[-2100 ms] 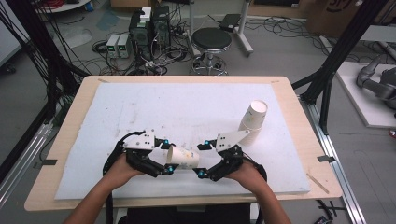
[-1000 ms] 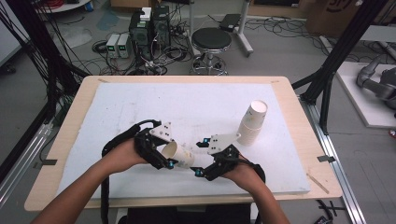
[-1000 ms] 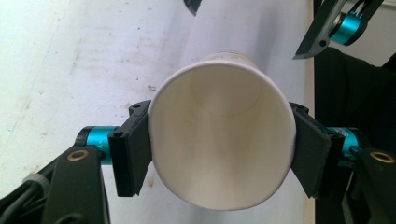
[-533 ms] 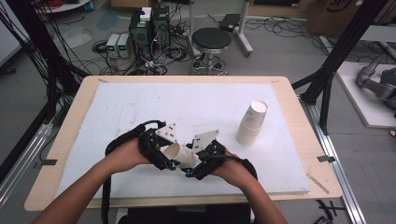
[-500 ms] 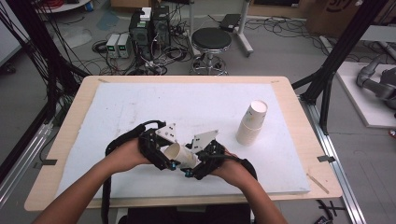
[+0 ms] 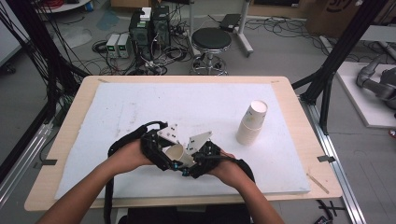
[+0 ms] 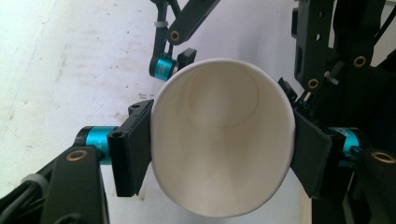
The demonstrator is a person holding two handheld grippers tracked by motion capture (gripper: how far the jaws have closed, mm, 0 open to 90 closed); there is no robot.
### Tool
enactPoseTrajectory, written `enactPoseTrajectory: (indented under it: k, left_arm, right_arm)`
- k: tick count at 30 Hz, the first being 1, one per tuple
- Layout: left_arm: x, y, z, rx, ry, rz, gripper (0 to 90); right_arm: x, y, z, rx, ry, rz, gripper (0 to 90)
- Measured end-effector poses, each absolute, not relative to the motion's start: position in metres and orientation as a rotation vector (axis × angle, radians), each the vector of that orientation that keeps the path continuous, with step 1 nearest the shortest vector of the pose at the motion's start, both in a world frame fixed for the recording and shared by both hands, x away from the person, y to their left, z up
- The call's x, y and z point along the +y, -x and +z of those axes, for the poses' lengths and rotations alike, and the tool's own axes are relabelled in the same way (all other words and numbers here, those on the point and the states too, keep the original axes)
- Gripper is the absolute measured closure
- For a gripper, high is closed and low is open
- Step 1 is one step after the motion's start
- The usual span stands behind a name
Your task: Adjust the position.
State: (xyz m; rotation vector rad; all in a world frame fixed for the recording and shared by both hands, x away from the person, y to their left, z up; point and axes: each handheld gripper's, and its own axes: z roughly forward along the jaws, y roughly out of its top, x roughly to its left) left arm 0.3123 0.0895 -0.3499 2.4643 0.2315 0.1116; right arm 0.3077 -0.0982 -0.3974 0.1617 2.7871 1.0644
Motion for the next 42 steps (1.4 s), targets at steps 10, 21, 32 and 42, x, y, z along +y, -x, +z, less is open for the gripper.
enactPoseTrajectory:
  k: [10, 21, 32, 42]
  left_arm:
    - [0.101, -0.313, -0.346, 0.254, -2.337, 0.130, 19.6]
    - [0.143, -0.310, -0.351, 0.423, -2.077, 0.147, 19.0]
    - [0.169, -0.304, -0.371, 0.507, -1.913, 0.215, 19.2]
    - [0.182, -0.298, -0.394, 0.547, -1.761, 0.307, 17.1]
  right_arm:
    - [-0.102, -0.309, -0.398, 2.769, -0.221, 1.076, 36.8]
    - [-0.135, -0.310, -0.401, 2.706, -0.351, 1.139, 37.0]
    - [-0.169, -0.302, -0.402, 2.586, -0.484, 1.241, 36.9]
    - [-0.194, -0.295, -0.401, 2.488, -0.573, 1.319, 36.4]
